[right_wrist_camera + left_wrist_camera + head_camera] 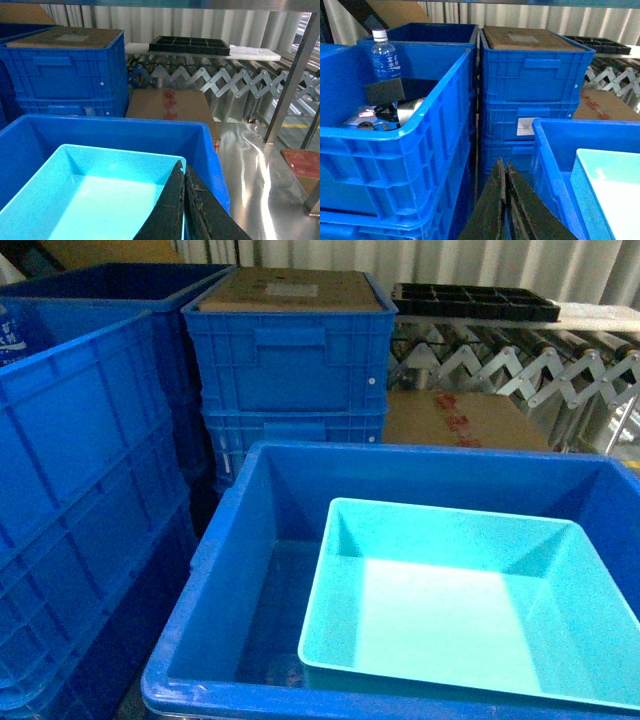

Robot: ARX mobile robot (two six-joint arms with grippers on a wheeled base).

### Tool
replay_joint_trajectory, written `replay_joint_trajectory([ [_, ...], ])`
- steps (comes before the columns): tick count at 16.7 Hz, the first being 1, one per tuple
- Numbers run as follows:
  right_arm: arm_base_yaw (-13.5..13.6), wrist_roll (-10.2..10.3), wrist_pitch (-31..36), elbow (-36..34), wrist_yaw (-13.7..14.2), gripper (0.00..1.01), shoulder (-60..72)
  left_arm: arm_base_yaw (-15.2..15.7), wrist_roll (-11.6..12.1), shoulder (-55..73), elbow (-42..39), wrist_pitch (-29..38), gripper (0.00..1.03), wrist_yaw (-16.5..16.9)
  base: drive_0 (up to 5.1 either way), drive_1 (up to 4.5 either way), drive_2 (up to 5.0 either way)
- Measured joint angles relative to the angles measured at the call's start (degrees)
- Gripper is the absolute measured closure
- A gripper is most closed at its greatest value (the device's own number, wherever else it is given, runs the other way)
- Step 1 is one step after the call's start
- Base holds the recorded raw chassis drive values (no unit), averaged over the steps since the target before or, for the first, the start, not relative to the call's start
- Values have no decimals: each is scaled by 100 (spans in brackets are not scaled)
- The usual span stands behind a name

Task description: Stack blue boxes stably on right

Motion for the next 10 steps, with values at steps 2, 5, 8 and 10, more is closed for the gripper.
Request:
replay_joint_trajectory([
  [2,0,0,-348,0,2,99,-444,0,0,-284,-186,-13,101,-2,0,0,0],
  [5,0,0,-872,0,2,99,-949,0,2,-911,-186,-584,101,0,0,0,0],
  [8,0,0,-1263,0,2,99,-1333,0,0,-1373,-186,-1054,101,-2,0,0,0],
  [10,0,0,-1832,4,2,99,-1744,0,0,-1615,-186,-1303,101,0,0,0,0],
])
